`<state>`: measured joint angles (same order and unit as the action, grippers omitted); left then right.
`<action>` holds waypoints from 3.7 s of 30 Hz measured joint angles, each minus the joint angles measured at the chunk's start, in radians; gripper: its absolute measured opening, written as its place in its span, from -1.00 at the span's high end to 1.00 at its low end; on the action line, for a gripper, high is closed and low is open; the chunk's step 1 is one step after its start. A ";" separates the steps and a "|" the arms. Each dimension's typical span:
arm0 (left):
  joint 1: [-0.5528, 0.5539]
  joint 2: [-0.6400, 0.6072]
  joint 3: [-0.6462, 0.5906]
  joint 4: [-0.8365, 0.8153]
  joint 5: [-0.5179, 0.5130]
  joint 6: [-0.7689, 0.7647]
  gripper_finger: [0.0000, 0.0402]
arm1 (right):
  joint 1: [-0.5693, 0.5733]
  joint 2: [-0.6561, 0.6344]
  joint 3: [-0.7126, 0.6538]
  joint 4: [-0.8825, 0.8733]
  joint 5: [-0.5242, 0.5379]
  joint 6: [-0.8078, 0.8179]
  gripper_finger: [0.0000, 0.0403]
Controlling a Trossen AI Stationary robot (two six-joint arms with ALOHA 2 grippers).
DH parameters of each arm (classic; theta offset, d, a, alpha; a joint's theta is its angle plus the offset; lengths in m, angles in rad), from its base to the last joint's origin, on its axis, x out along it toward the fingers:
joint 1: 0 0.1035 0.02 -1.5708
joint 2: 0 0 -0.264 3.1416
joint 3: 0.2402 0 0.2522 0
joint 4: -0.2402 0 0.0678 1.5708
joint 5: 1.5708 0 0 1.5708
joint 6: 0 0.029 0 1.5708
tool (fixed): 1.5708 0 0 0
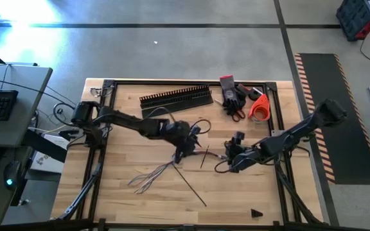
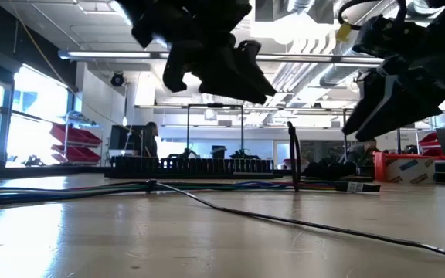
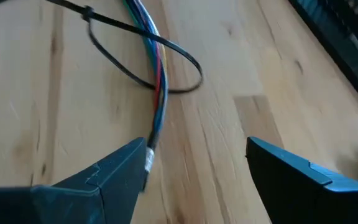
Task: Ziptie cables
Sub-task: Wrap the black zip tie around the colored cable bundle
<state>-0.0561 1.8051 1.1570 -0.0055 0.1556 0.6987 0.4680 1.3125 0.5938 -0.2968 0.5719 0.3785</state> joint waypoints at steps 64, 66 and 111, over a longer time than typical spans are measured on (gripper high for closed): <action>-0.113 0.421 0.558 -0.674 -0.378 0.538 1.00 | -0.109 0.291 -0.069 0.312 -0.193 0.028 -0.08; -0.115 0.421 0.573 -0.710 -0.365 0.514 1.00 | -0.108 0.302 -0.067 0.327 -0.192 -0.016 0.15; 0.067 0.434 0.722 -0.571 0.175 0.074 1.00 | 0.178 0.022 -0.209 0.609 0.293 -0.112 0.31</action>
<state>0.0113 2.2391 1.8790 -0.5769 0.3311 0.7723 0.6459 1.3349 0.3851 0.3125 0.8653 0.2667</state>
